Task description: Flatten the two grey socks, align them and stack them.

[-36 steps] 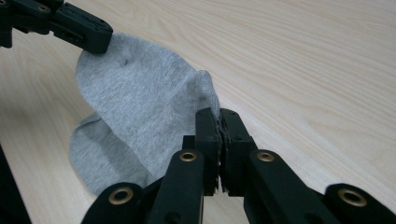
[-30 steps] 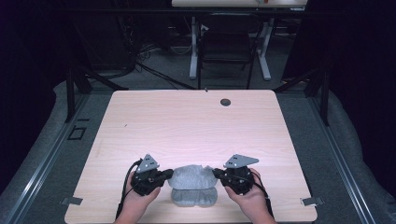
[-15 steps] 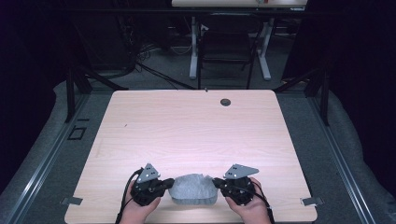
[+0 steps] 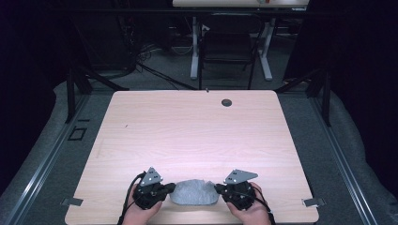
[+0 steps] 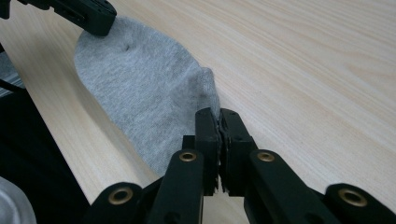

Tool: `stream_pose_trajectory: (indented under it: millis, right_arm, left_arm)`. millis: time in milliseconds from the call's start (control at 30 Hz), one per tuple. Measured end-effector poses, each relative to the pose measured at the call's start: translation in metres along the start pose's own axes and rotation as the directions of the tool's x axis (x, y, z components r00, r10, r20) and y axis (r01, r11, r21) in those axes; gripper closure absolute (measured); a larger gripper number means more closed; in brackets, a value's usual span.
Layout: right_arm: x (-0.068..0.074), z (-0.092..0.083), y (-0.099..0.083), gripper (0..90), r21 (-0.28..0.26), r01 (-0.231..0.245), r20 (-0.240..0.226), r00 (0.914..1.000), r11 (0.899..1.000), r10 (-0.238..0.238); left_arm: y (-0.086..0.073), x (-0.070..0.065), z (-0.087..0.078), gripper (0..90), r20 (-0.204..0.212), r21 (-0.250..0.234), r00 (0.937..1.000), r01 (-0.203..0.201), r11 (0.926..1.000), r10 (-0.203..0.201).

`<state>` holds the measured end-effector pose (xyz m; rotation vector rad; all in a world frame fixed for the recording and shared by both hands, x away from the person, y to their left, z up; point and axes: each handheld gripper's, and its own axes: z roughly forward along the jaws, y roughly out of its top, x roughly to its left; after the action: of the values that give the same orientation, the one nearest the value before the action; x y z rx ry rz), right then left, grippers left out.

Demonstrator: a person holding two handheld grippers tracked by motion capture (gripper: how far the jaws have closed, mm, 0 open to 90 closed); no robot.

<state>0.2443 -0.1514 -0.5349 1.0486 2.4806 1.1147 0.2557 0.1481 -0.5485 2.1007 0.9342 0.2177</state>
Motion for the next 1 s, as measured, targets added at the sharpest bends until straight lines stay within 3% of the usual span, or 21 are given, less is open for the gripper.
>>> stream_pose_trajectory:
  millis: [600, 967, 1000]
  right_arm:
    - [-0.003, 0.015, -0.007, 86.5, 0.057, -0.004, 0.001, 1.0000, 0.998, 0.004]
    - [-0.007, 0.020, -0.011, 82.0, 0.084, -0.021, 0.011, 0.9997, 0.996, 0.020]
    - [-0.007, 0.019, -0.011, 81.1, 0.077, -0.027, 0.015, 0.9995, 0.997, 0.026]
  left_arm:
    - [-0.006, 0.004, 0.015, 87.9, -0.009, 0.034, 0.9999, -0.009, 0.9994, 0.009]
    - [-0.007, 0.006, 0.017, 84.0, 0.000, 0.024, 1.0000, -0.002, 0.9997, 0.001]
    - [-0.005, 0.006, 0.014, 82.9, 0.003, 0.004, 1.0000, 0.006, 1.0000, -0.006]
